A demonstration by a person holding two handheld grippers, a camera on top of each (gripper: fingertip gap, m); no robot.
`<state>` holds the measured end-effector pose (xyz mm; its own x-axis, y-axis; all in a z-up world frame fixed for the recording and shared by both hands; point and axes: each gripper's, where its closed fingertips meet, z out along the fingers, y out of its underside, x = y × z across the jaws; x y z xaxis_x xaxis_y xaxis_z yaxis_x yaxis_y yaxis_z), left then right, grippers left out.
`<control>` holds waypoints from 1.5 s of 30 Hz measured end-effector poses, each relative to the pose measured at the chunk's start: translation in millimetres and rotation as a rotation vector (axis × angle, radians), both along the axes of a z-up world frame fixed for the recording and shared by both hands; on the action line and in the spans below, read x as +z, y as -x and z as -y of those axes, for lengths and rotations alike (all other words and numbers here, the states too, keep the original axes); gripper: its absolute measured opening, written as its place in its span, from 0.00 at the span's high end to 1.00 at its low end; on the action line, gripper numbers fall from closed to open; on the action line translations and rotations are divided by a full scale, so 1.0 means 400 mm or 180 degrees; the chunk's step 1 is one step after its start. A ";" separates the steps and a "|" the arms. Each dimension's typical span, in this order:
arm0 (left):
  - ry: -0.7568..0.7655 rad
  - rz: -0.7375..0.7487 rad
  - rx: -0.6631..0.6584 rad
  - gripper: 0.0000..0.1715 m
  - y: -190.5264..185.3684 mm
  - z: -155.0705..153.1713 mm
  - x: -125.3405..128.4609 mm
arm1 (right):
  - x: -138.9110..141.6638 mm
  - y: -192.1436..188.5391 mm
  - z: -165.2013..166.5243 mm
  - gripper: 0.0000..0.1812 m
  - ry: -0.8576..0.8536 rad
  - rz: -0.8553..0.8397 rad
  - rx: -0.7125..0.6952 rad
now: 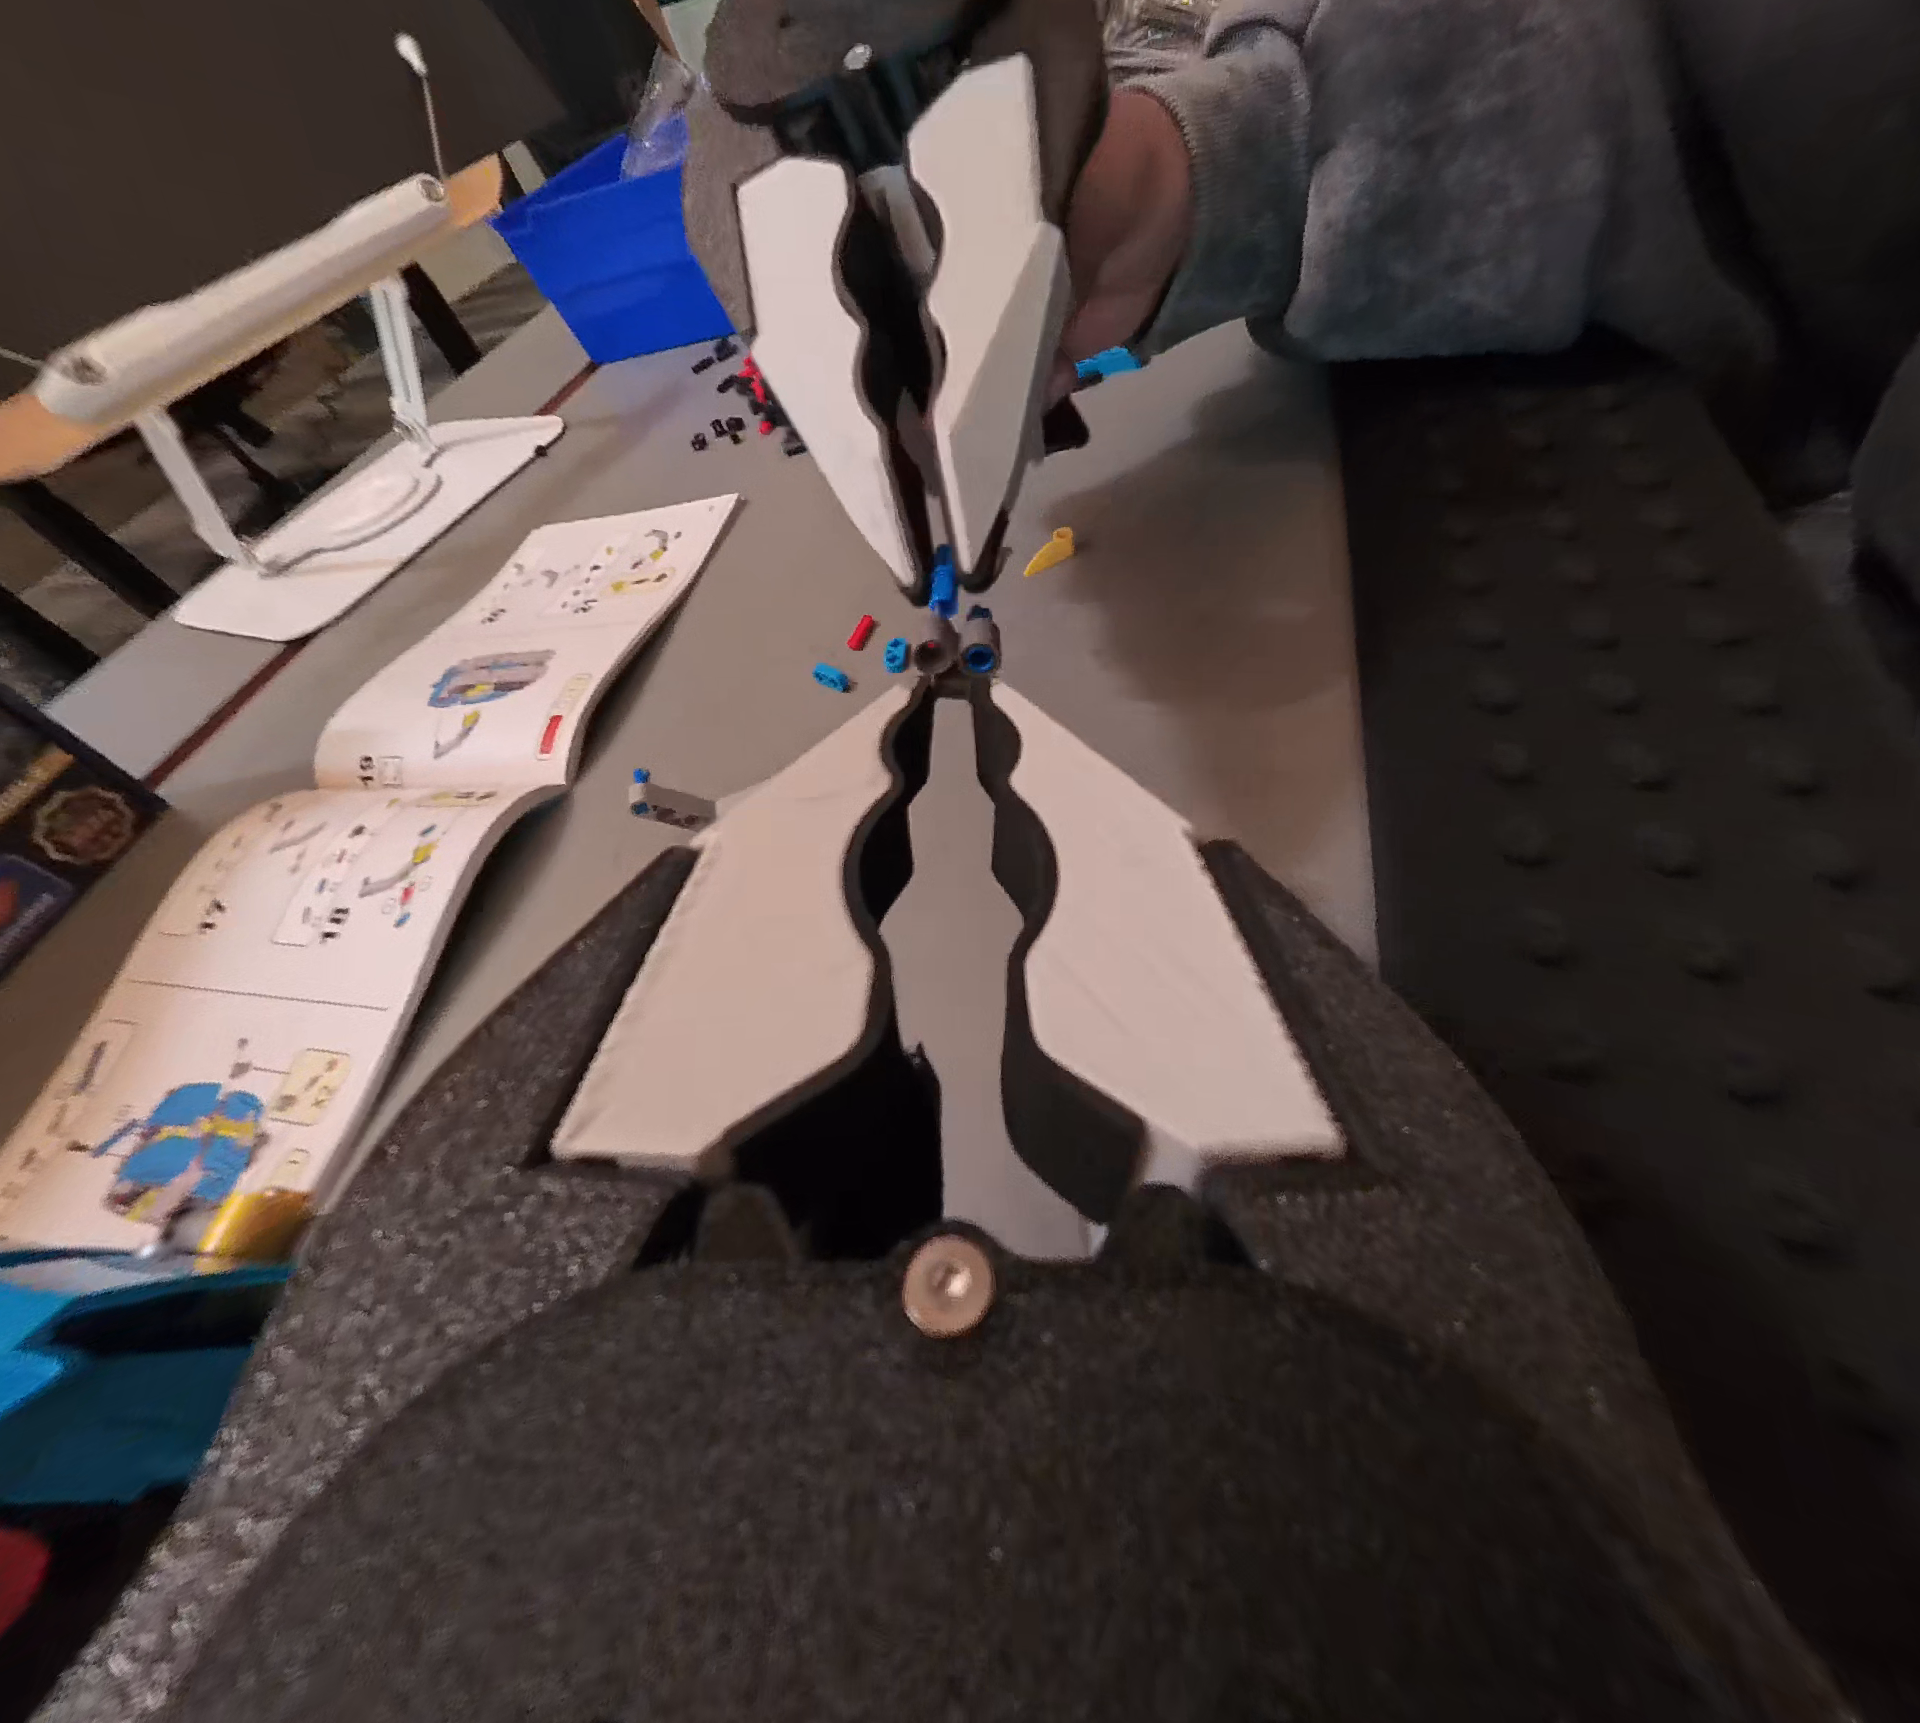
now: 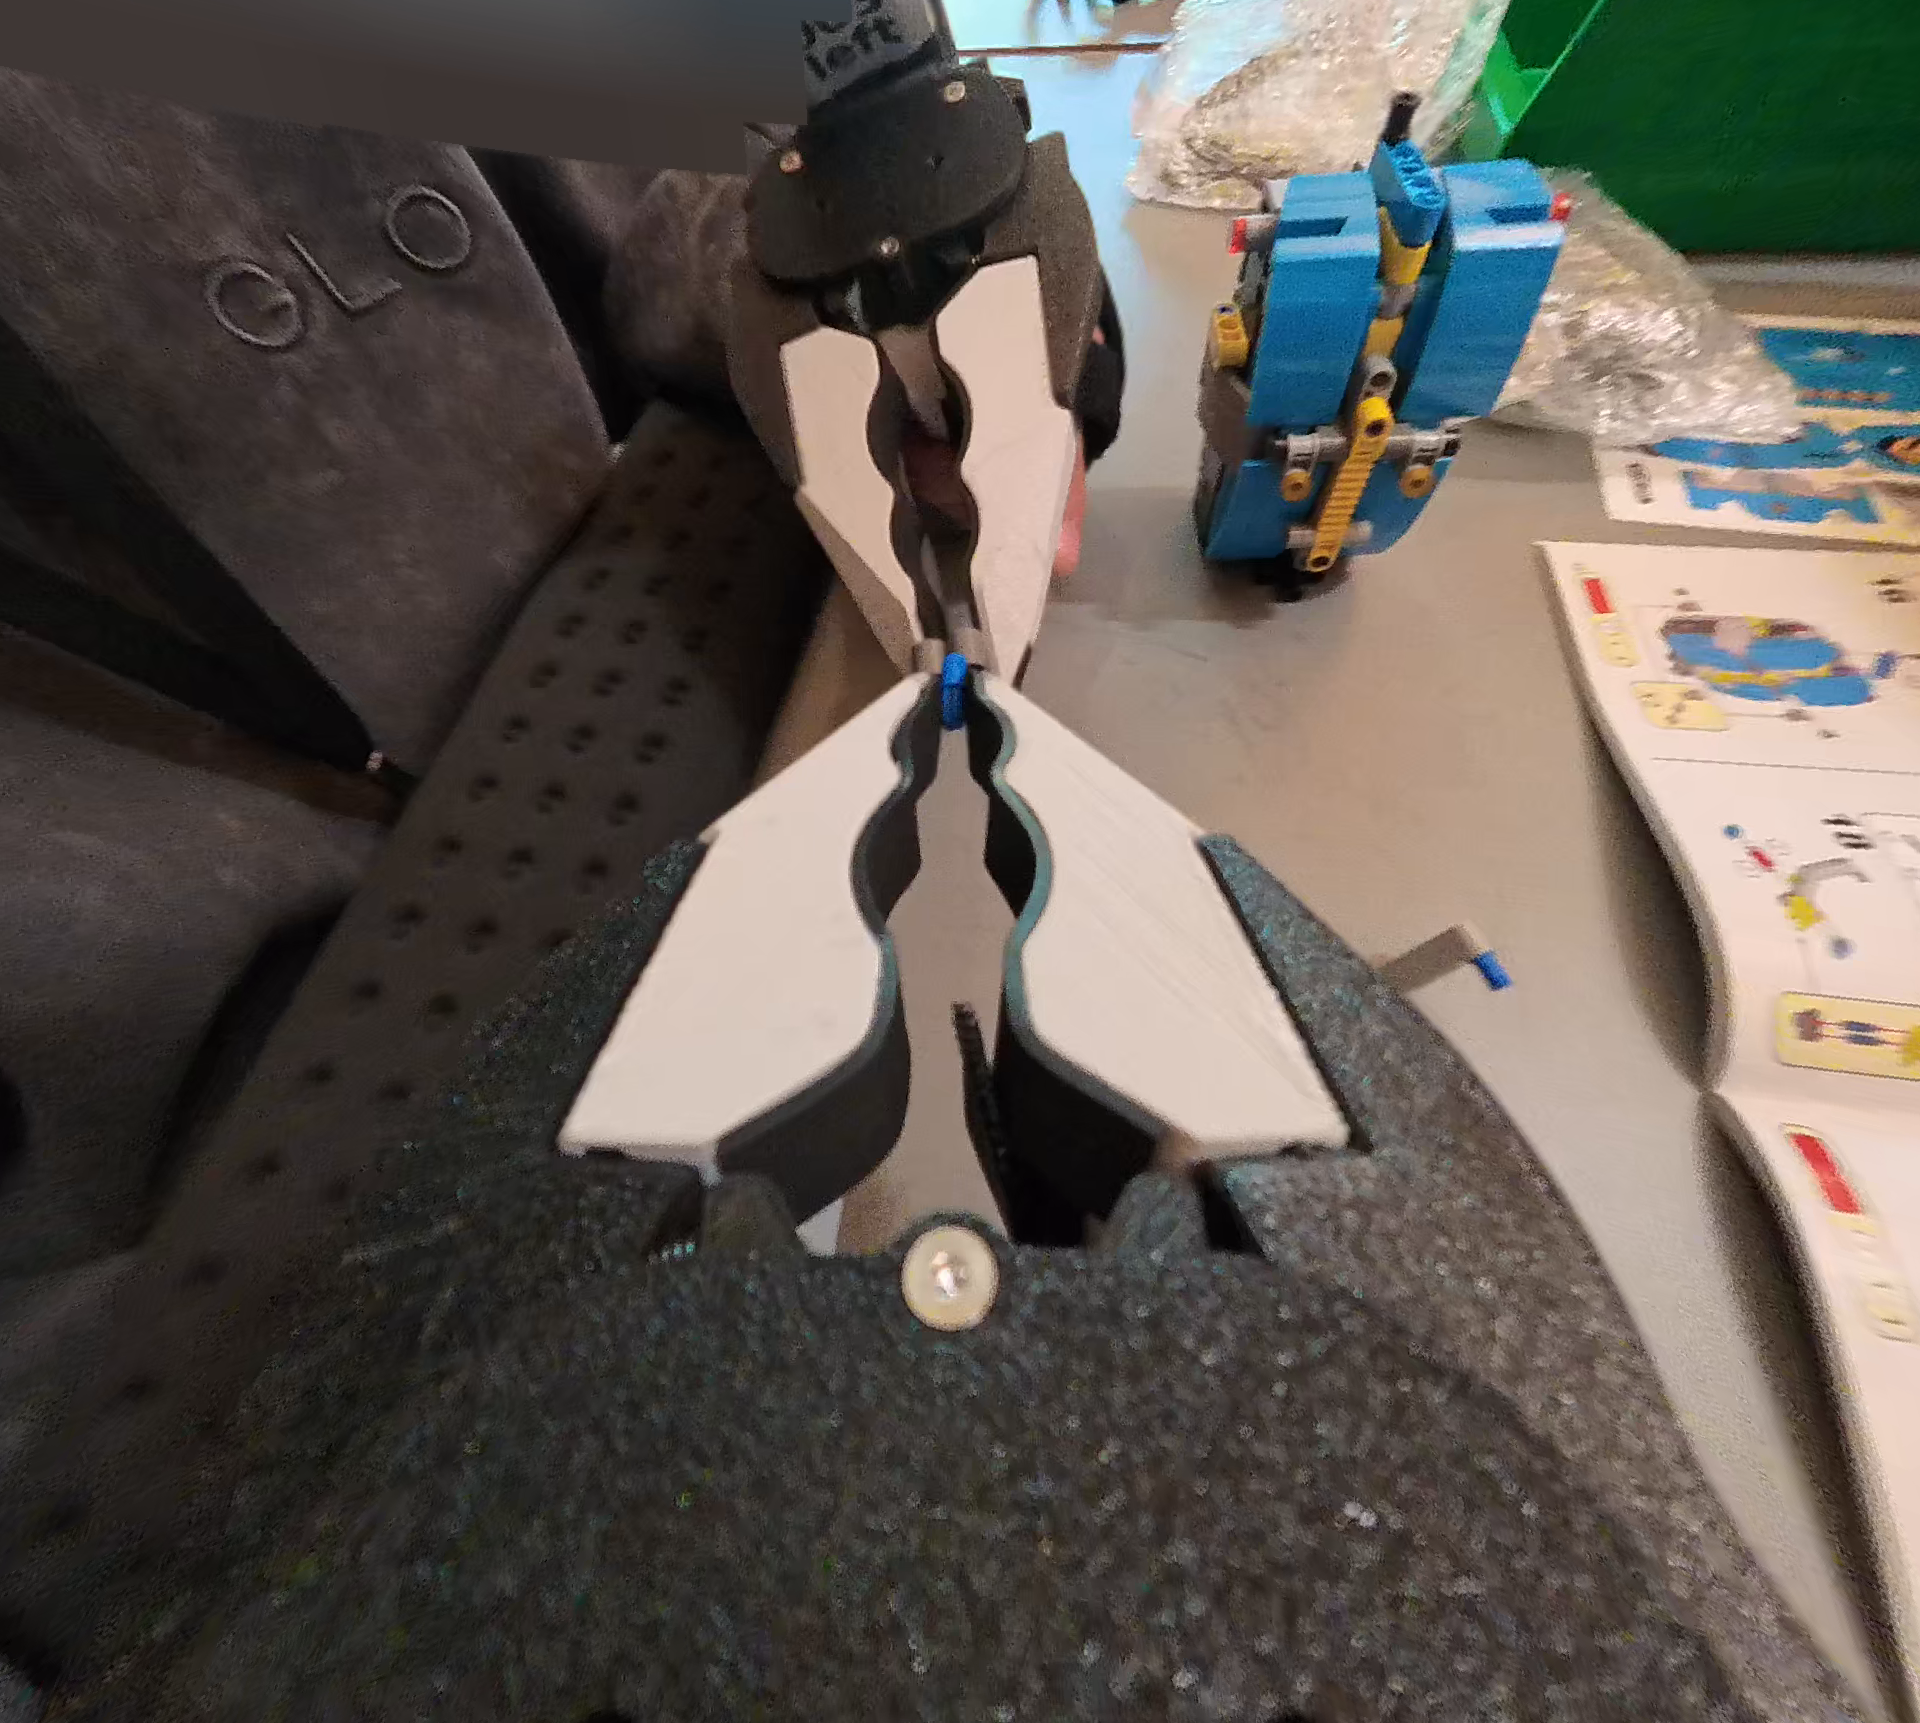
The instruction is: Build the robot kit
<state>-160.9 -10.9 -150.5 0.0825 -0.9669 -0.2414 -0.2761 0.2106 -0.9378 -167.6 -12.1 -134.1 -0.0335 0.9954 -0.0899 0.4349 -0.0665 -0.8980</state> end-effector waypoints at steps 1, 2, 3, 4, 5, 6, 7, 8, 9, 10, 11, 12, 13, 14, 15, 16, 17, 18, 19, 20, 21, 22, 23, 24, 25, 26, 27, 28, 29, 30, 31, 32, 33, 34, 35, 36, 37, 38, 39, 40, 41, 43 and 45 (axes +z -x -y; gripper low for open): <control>-0.0129 -0.0014 0.0019 0.96 0.000 -0.001 -0.001 | 0.001 0.000 0.002 0.98 0.0089 -0.0014 0.0015; -0.0269 -0.0044 0.0020 0.96 -0.001 0.002 -0.004 | 0.000 0.001 0.005 0.98 0.0132 -0.0015 0.0028; -0.0395 -0.0091 0.0006 0.96 -0.003 0.007 -0.010 | -0.003 0.003 0.006 0.98 0.0149 0.0010 0.0034; -0.0521 -0.0132 0.0006 0.96 -0.005 0.010 -0.015 | -0.011 0.003 0.007 0.98 0.0134 0.0069 0.0034; -0.0642 -0.0147 0.0008 0.96 -0.007 0.013 -0.017 | -0.015 0.003 0.005 0.98 0.0113 0.0107 0.0023; -0.0714 -0.0149 0.0005 0.96 -0.007 0.015 -0.017 | -0.014 0.003 0.006 0.98 0.0115 0.0101 0.0030; -0.0726 -0.0147 0.0006 0.96 -0.006 0.016 -0.016 | -0.012 0.002 0.008 0.98 0.0140 0.0080 0.0045; -0.0700 -0.0134 0.0008 0.96 -0.005 0.015 -0.014 | -0.011 0.000 0.007 0.98 0.0154 0.0062 0.0039; -0.0653 -0.0113 -0.0003 0.96 -0.004 0.015 -0.011 | -0.012 -0.002 0.006 0.98 0.0177 0.0059 0.0040; -0.0606 -0.0096 -0.0022 0.96 -0.004 0.017 -0.009 | -0.010 -0.001 0.008 0.98 0.0210 0.0040 0.0053; -0.0592 -0.0092 -0.0025 0.96 -0.003 0.017 -0.009 | -0.006 0.000 0.012 0.98 0.0244 0.0008 0.0075; -0.0625 -0.0097 -0.0012 0.96 -0.003 0.016 -0.008 | -0.006 0.001 0.012 0.98 0.0259 0.0010 0.0075; -0.0662 -0.0101 -0.0007 0.96 -0.003 0.016 -0.008 | -0.005 0.000 0.011 0.98 0.0249 0.0013 0.0070; -0.0671 -0.0105 -0.0008 0.96 -0.003 0.017 -0.008 | -0.004 -0.002 0.013 0.98 0.0257 0.0017 0.0078; -0.0667 -0.0102 -0.0006 0.96 -0.002 0.016 -0.007 | -0.006 -0.004 0.011 0.98 0.0261 0.0032 0.0070; -0.0663 -0.0100 0.0001 0.96 -0.002 0.015 -0.007 | -0.008 -0.006 0.011 0.98 0.0260 0.0041 0.0063; -0.0658 -0.0095 0.0014 0.96 -0.001 0.013 -0.006 | -0.010 -0.008 0.015 0.98 0.0297 0.0055 0.0092; -0.0649 -0.0096 0.0015 0.96 -0.001 0.012 -0.006 | -0.014 -0.007 0.019 0.98 0.0327 0.0077 0.0114; -0.0639 -0.0111 0.0007 0.96 -0.001 0.013 -0.008 | -0.019 -0.005 0.021 0.98 0.0349 0.0096 0.0124; -0.0657 -0.0126 0.0006 0.96 -0.001 0.014 -0.011 | -0.022 -0.003 0.023 0.98 0.0365 0.0093 0.0128; -0.0690 -0.0122 0.0005 0.96 -0.001 0.015 -0.011 | -0.020 -0.002 0.021 0.98 0.0372 0.0067 0.0117; -0.0710 -0.0102 0.0004 0.96 -0.002 0.016 -0.007 | -0.014 -0.001 0.020 0.98 0.0413 0.0012 0.0119; -0.0729 -0.0097 0.0010 0.96 -0.001 0.016 -0.005 | -0.011 -0.001 0.021 0.98 0.0469 -0.0021 0.0133; -0.0759 -0.0114 0.0023 0.96 -0.001 0.015 -0.006 | -0.013 0.000 0.021 0.98 0.0483 -0.0021 0.0131; -0.0799 -0.0131 0.0031 0.96 -0.001 0.014 -0.009 | -0.016 0.001 0.020 0.98 0.0479 -0.0015 0.0127; -0.0847 -0.0139 0.0036 0.96 -0.001 0.015 -0.010 | -0.016 0.002 0.022 0.98 0.0508 -0.0023 0.0139; -0.0907 -0.0146 0.0056 0.96 -0.001 0.015 -0.009 | -0.015 0.003 0.023 0.98 0.0539 -0.0042 0.0145; -0.0977 -0.0157 0.0092 0.96 -0.001 0.012 -0.009 | -0.014 0.004 0.021 0.98 0.0561 -0.0066 0.0130; -0.1059 -0.0176 0.0130 0.96 -0.001 0.010 -0.009 | -0.014 0.005 0.020 0.98 0.0609 -0.0083 0.0117; -0.1156 -0.0201 0.0178 0.96 0.000 0.008 -0.010 | -0.014 0.006 0.019 0.98 0.0667 -0.0097 0.0114; -0.1256 -0.0240 0.0242 0.96 0.000 0.004 -0.011 | -0.016 0.007 0.017 0.98 0.0721 -0.0103 0.0095; -0.1326 -0.0297 0.0297 0.96 0.001 -0.001 -0.015 | -0.021 0.007 0.014 0.98 0.0746 -0.0073 0.0064; -0.1368 -0.0357 0.0336 0.96 0.002 -0.005 -0.021 | -0.028 0.008 0.011 0.98 0.0736 -0.0022 0.0031; -0.1430 -0.0395 0.0358 0.96 0.003 -0.006 -0.024 | -0.033 0.008 0.010 0.98 0.0739 0.0024 0.0010; -0.1507 -0.0426 0.0378 0.96 0.003 -0.007 -0.026 | -0.034 0.009 0.010 0.98 0.0739 0.0057 -0.0005; -0.1569 -0.0462 0.0402 0.96 0.003 -0.008 -0.028 | -0.038 0.009 0.010 0.98 0.0707 0.0110 -0.0022; -0.1616 -0.0486 0.0410 0.96 0.003 -0.009 -0.031 | -0.041 0.008 0.010 0.98 0.0680 0.0153 -0.0041; -0.1657 -0.0497 0.0406 0.96 0.003 -0.007 -0.032 | -0.042 0.009 0.012 0.98 0.0702 0.0178 -0.0040; -0.1695 -0.0512 0.0393 0.96 0.003 -0.005 -0.034 | -0.044 0.009 0.014 0.98 0.0750 0.0181 -0.0030; -0.1761 -0.0550 0.0372 0.96 0.002 -0.002 -0.039 | -0.048 0.008 0.017 0.98 0.0822 0.0203 -0.0009; -0.1872 -0.0602 0.0354 0.96 0.001 0.001 -0.045 | -0.056 0.006 0.022 0.98 0.0888 0.0250 0.0019; -0.2123 -0.0704 0.0320 0.97 -0.002 0.009 -0.057 | -0.069 0.003 0.034 0.98 0.1084 0.0338 0.0094; -0.2334 -0.0830 0.0295 0.96 -0.003 0.014 -0.072 | -0.087 0.000 0.041 0.98 0.1150 0.0437 0.0127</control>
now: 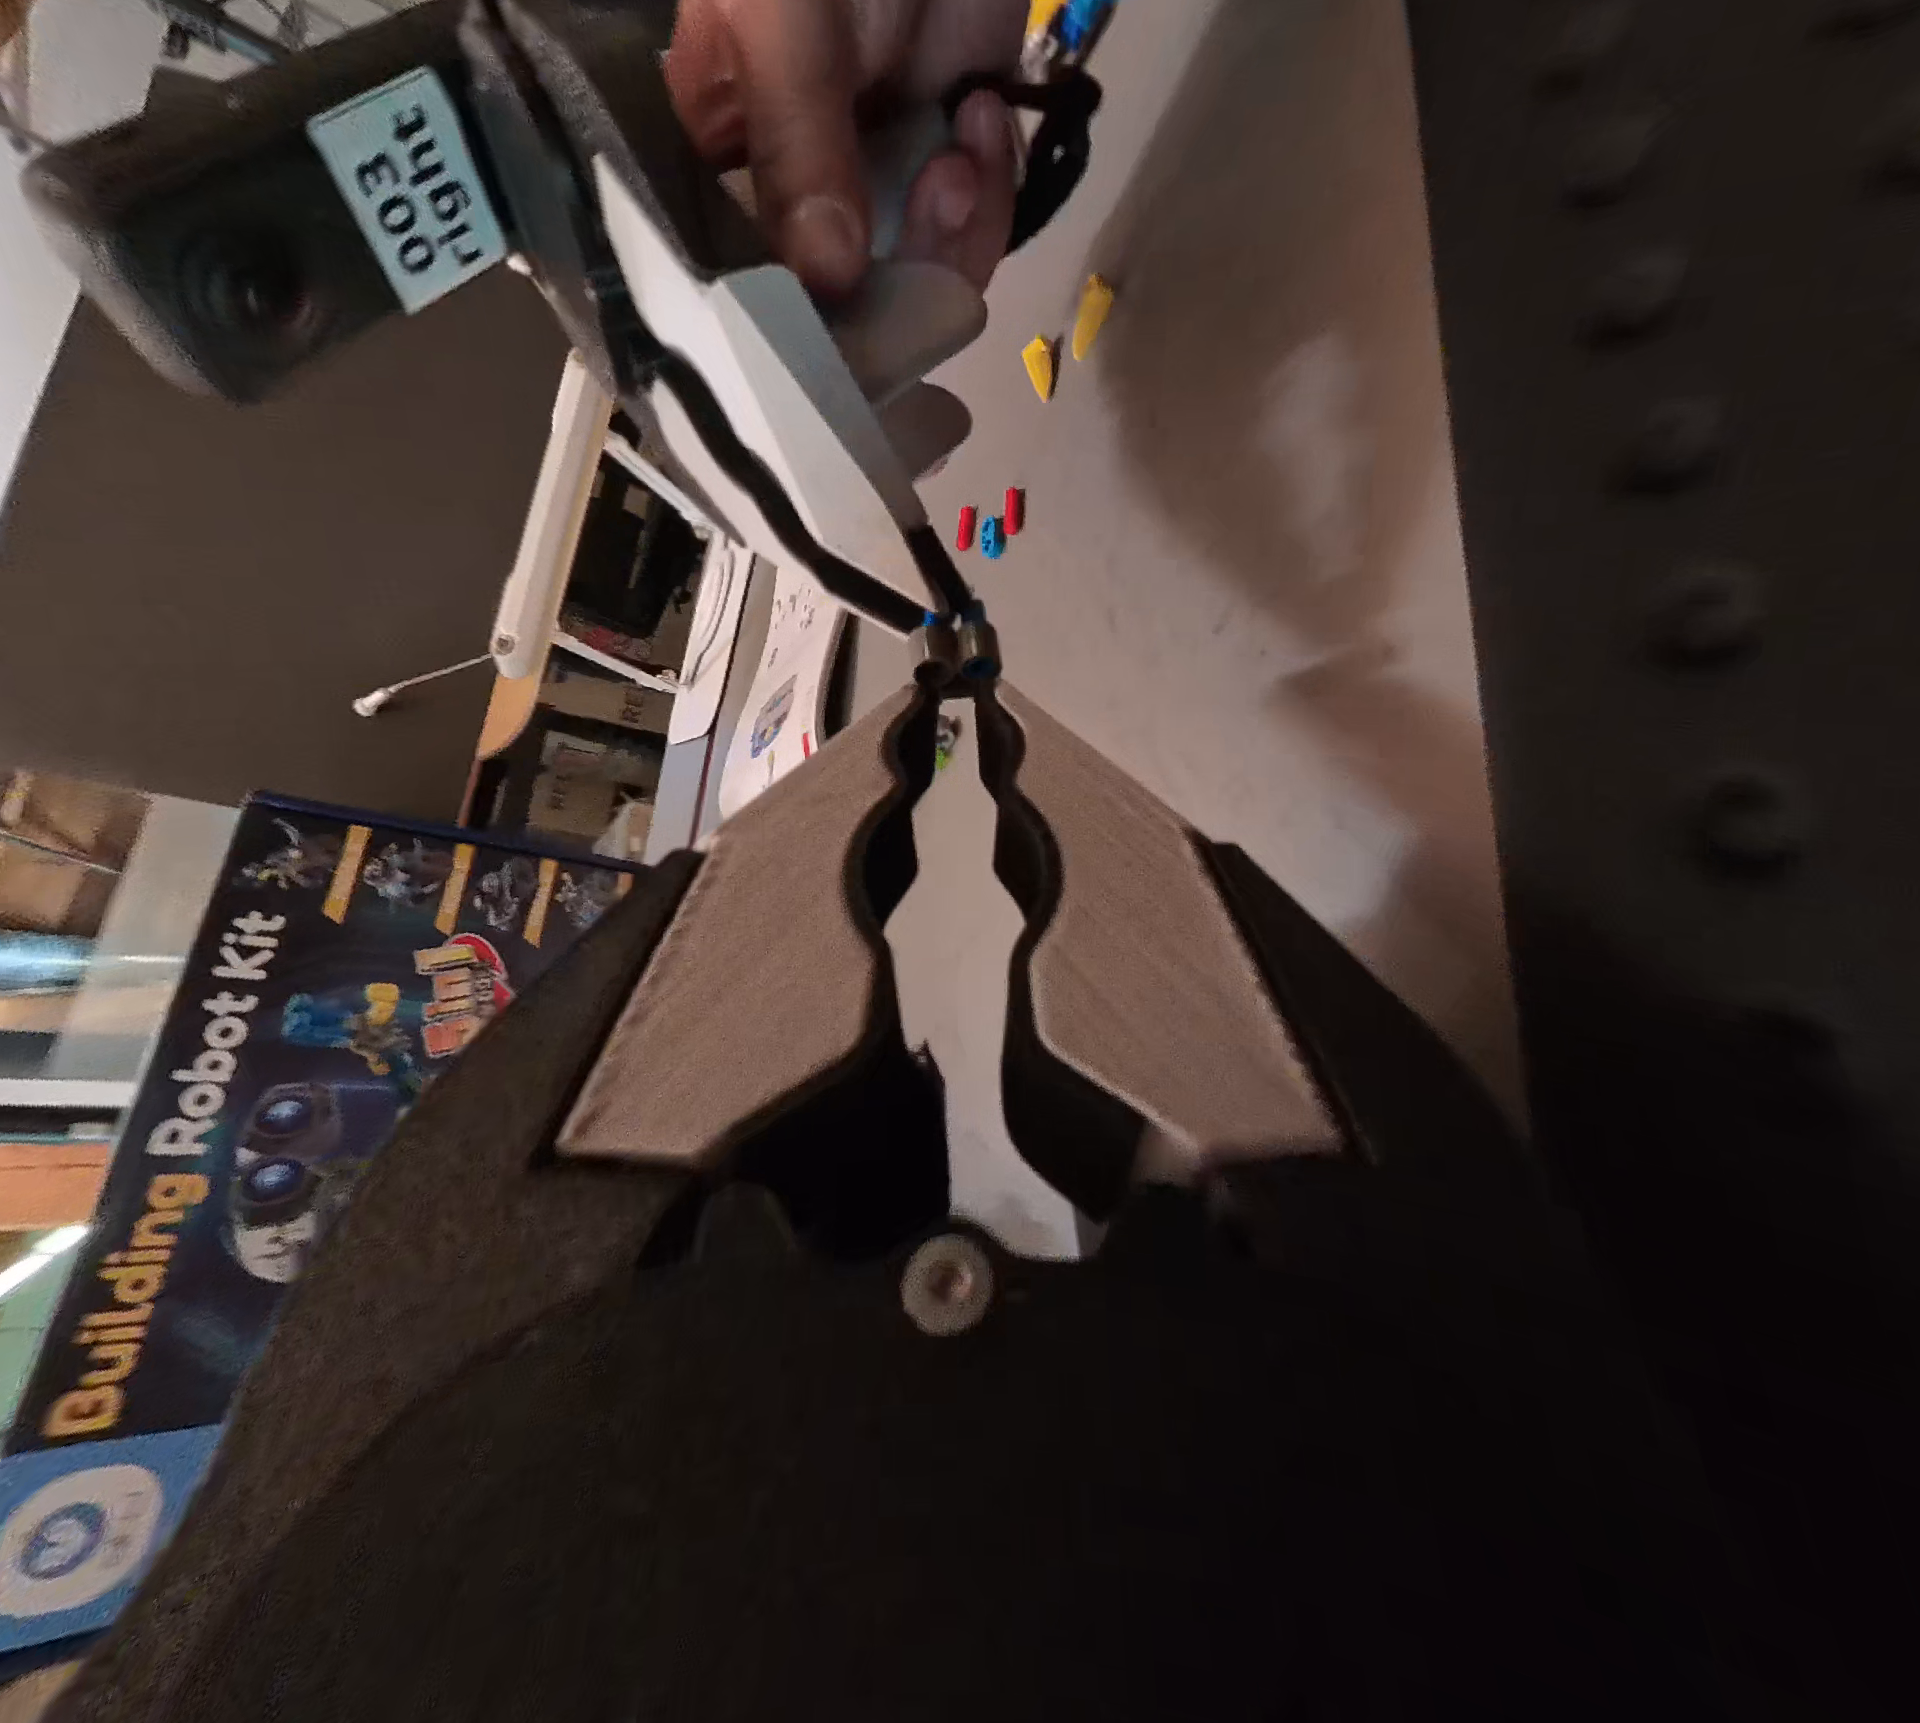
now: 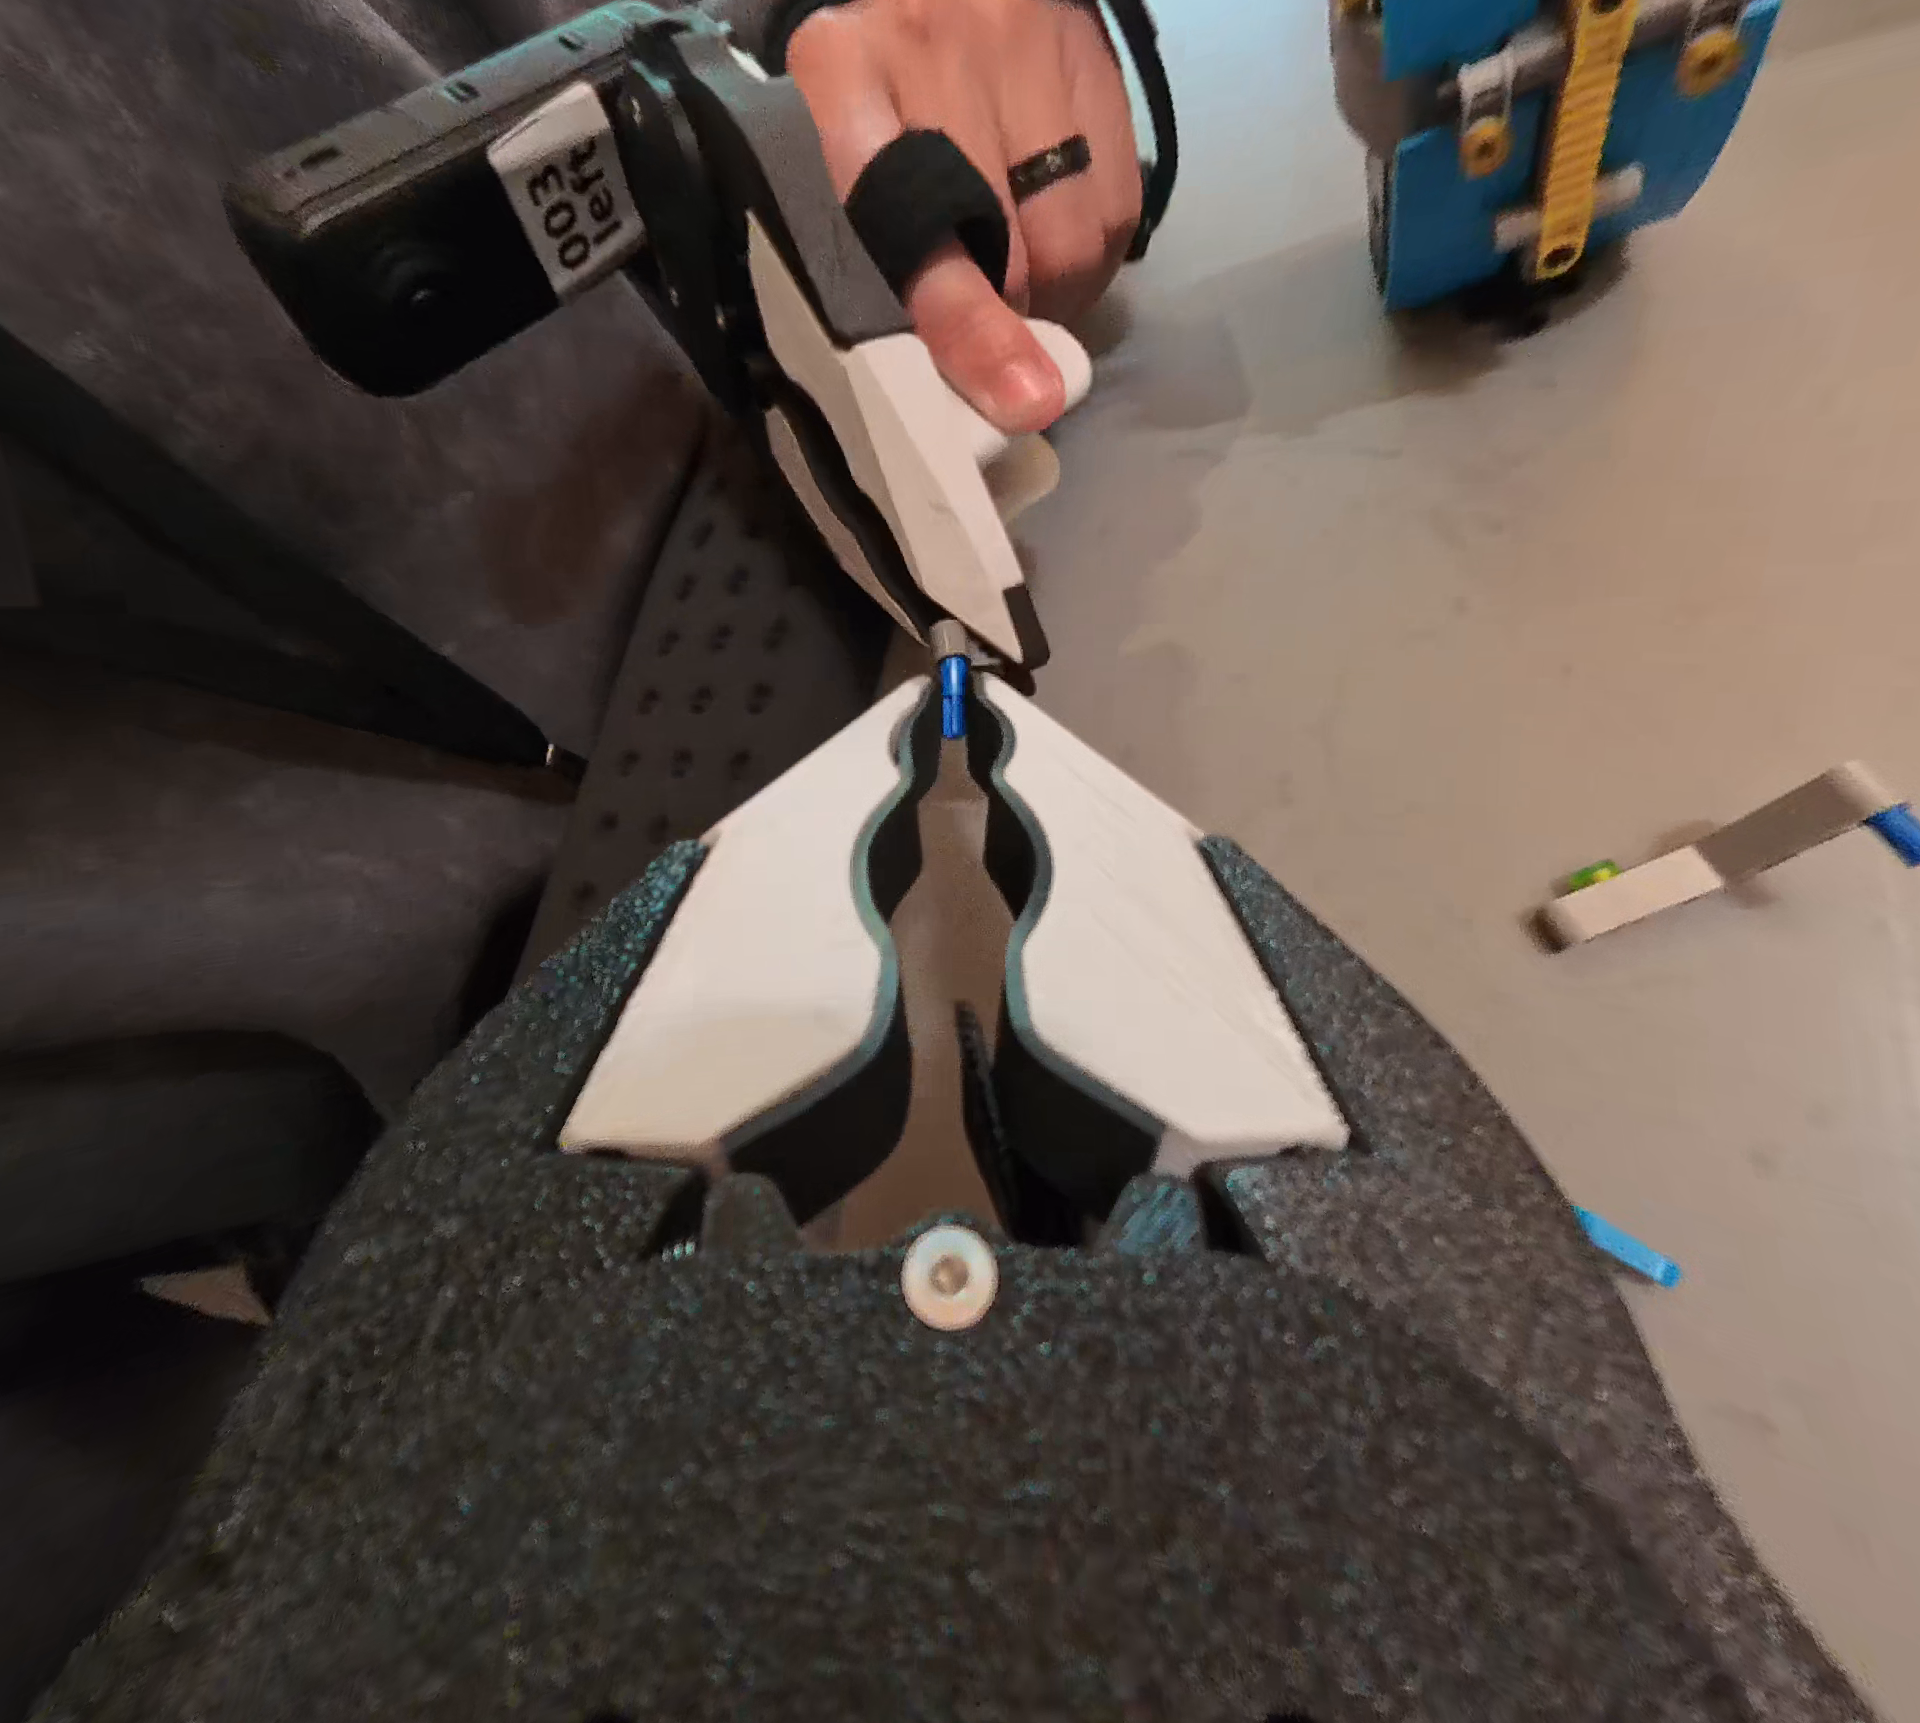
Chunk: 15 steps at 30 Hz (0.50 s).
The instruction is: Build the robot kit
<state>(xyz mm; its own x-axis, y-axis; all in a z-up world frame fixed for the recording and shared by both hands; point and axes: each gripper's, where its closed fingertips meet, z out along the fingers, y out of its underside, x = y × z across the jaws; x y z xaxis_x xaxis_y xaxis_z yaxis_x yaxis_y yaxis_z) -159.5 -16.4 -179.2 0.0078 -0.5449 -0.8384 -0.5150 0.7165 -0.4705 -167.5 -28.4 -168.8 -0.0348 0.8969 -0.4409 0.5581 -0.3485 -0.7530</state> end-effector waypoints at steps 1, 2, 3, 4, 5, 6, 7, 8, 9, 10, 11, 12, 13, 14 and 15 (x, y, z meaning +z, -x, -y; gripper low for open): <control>-0.0101 -0.0072 -0.0004 0.96 -0.001 0.002 -0.008 | -0.008 -0.001 0.004 0.98 -0.0004 0.0063 0.0028; -0.0189 -0.0147 -0.0008 0.96 -0.001 0.004 -0.016 | -0.017 -0.002 0.006 0.98 -0.0043 0.0133 0.0047; -0.0255 -0.0219 -0.0027 0.96 -0.001 0.007 -0.025 | -0.027 -0.003 0.009 0.98 -0.0087 0.0215 0.0076; -0.0306 -0.0278 -0.0058 0.96 -0.002 0.012 -0.032 | -0.036 -0.005 0.014 0.98 -0.0157 0.0287 0.0125; -0.0340 -0.0330 -0.0094 0.96 -0.002 0.018 -0.039 | -0.042 -0.006 0.019 0.98 -0.0223 0.0355 0.0179; -0.0340 -0.0376 -0.0122 0.96 -0.003 0.023 -0.046 | -0.049 -0.007 0.025 0.98 -0.0313 0.0434 0.0240; -0.0331 -0.0412 -0.0148 0.96 -0.004 0.027 -0.052 | -0.056 -0.008 0.028 0.98 -0.0462 0.0504 0.0285; -0.0317 -0.0433 -0.0176 0.96 -0.004 0.032 -0.057 | -0.062 -0.009 0.032 0.98 -0.0557 0.0569 0.0328; -0.0306 -0.0451 -0.0194 0.96 -0.005 0.034 -0.060 | -0.065 -0.009 0.034 0.98 -0.0640 0.0609 0.0352; -0.0300 -0.0469 -0.0217 0.96 -0.005 0.038 -0.063 | -0.067 -0.009 0.036 0.98 -0.0704 0.0628 0.0377; -0.0282 -0.0498 -0.0228 0.96 -0.005 0.041 -0.068 | -0.072 -0.010 0.040 0.98 -0.0721 0.0665 0.0406; -0.0280 -0.0535 -0.0228 0.96 -0.006 0.041 -0.074 | -0.079 -0.010 0.040 0.99 -0.0807 0.0708 0.0426; -0.0273 -0.0558 -0.0241 0.96 -0.006 0.043 -0.078 | -0.085 -0.010 0.041 0.99 -0.0876 0.0755 0.0449; -0.0258 -0.0567 -0.0267 0.96 -0.006 0.046 -0.079 | -0.086 -0.010 0.043 0.99 -0.0947 0.0788 0.0487; -0.0268 -0.0584 -0.0284 0.96 -0.006 0.048 -0.081 | -0.088 -0.009 0.045 0.99 -0.1075 0.0811 0.0536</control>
<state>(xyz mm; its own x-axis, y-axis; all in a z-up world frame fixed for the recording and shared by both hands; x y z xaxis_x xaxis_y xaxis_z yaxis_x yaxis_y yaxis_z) -157.0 -35.7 -211.4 -0.1943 -0.4645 -0.8640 -0.5192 0.7960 -0.3111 -163.8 -46.6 -203.8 -0.1207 0.9831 -0.1380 0.7682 0.0044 -0.6402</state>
